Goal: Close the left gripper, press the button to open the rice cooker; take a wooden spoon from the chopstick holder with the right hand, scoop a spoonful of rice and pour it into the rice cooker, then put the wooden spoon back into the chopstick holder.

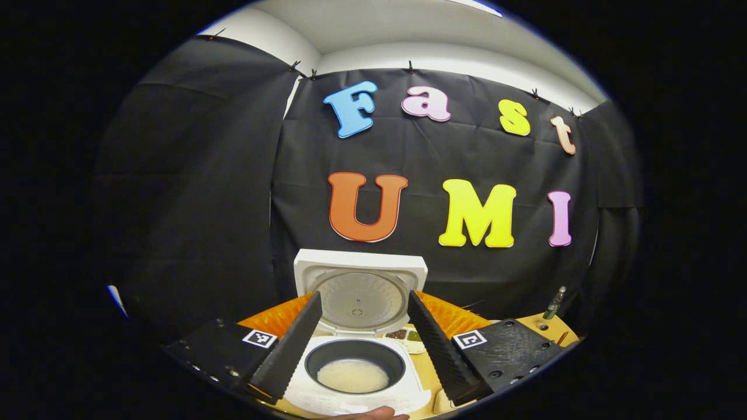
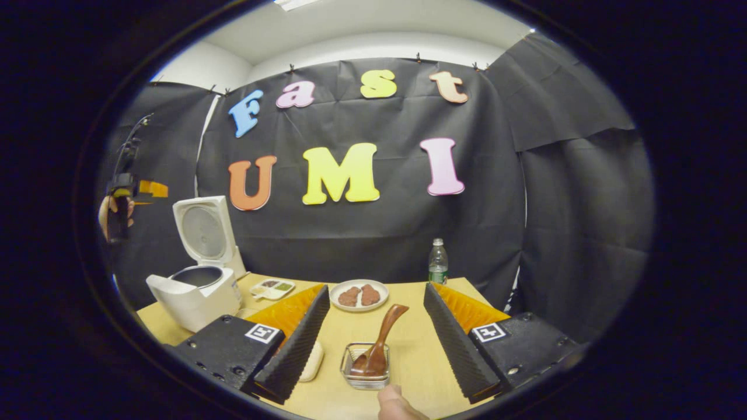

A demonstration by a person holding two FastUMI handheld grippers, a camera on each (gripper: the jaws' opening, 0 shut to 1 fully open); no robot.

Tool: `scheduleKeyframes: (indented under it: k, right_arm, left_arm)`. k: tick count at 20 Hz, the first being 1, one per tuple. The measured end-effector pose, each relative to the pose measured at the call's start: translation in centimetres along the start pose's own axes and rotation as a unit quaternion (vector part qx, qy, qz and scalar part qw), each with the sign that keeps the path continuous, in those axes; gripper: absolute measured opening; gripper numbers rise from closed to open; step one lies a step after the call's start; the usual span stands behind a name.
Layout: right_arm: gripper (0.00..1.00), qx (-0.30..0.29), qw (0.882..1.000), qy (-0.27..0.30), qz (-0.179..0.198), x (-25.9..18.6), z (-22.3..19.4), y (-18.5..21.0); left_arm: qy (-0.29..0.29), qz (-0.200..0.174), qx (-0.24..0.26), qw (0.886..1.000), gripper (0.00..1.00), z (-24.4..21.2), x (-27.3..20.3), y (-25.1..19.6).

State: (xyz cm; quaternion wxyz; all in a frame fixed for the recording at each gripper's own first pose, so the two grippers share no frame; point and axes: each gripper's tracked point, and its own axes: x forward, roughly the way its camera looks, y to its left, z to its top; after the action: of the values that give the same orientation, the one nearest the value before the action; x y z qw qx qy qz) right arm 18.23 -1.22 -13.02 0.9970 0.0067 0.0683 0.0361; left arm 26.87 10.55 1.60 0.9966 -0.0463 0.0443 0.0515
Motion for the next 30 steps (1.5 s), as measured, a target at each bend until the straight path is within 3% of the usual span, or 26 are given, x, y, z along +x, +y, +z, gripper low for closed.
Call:
scheduleKeyframes:
  k: [5, 8, 10, 16, 19, 20, 22, 30]
  right_arm:
    - [1.00, -0.005, 0.999, -0.018, 0.038, -2.2, 0.5, 3.3]
    - [1.00, 0.005, 0.998, -0.011, 0.055, -2.6, -0.5, 4.4]
    - [1.00, 0.005, 0.998, 0.002, 0.063, -2.5, -1.5, 4.9]
    - [1.00, -0.001, 0.999, 0.029, 0.045, -2.8, -3.4, 3.0]
    - [1.00, 0.022, 0.999, 0.004, 0.023, -3.4, -2.4, 1.7]
    - [1.00, 0.032, 0.999, -0.004, 0.021, -3.7, -2.5, 1.2]
    - [1.00, 0.030, 0.999, -0.005, 0.025, -4.0, -2.8, 1.9]
    - [0.99, 0.025, 0.999, -0.018, 0.041, -5.9, -2.0, 3.4]
  left_arm:
    - [-0.007, 0.013, -0.002, 1.000, 0.94, 3.0, 4.5, 1.5]
    - [0.003, -0.015, -0.021, 1.000, 0.94, 3.2, 7.8, 0.6]
    - [0.002, -0.012, -0.040, 0.999, 0.94, 2.9, 10.3, 1.2]
    - [-0.032, -0.009, -0.046, 0.998, 0.94, 2.7, 16.3, 1.7]
    - [-0.004, 0.014, -0.016, 1.000, 0.94, -0.1, 18.9, 2.6]
    - [0.018, 0.015, -0.010, 1.000, 0.94, -1.5, 19.4, 2.5]
    - [0.007, 0.035, 0.035, 0.999, 0.99, -1.5, 19.8, 3.1]
    - [0.013, 0.034, 0.028, 0.999, 1.00, -1.9, 17.3, 3.0]
